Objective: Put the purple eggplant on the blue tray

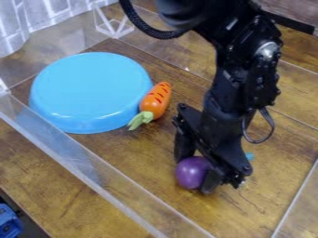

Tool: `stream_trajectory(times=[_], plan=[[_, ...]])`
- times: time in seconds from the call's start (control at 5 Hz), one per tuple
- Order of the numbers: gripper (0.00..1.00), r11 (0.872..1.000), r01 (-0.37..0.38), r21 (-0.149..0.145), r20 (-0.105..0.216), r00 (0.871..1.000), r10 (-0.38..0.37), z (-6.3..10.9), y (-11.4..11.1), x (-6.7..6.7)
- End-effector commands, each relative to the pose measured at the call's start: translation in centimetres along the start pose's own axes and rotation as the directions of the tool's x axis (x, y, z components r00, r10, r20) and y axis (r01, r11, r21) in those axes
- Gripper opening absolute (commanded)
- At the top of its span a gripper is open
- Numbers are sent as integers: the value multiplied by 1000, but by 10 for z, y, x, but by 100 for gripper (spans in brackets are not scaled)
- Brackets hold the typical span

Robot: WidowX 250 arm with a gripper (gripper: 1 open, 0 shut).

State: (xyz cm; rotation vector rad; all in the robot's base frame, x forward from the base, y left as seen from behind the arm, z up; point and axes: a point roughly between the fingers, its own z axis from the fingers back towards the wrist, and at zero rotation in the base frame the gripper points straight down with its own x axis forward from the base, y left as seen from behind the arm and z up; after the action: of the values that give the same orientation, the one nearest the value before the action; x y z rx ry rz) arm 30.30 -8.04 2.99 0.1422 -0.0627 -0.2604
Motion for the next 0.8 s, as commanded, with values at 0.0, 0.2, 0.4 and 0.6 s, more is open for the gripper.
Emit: stream_trajectory(times=[0.0, 0.2, 0.4, 0.6], plan=[[0, 1000, -23, -1, 55, 998, 23, 15, 10, 11], [0, 1000, -21, 1, 56, 998, 21, 16, 11, 11], [0, 1000, -15, 4, 58, 998, 15, 18, 13, 12], [0, 1000, -11, 5, 59, 998, 11, 18, 14, 12]])
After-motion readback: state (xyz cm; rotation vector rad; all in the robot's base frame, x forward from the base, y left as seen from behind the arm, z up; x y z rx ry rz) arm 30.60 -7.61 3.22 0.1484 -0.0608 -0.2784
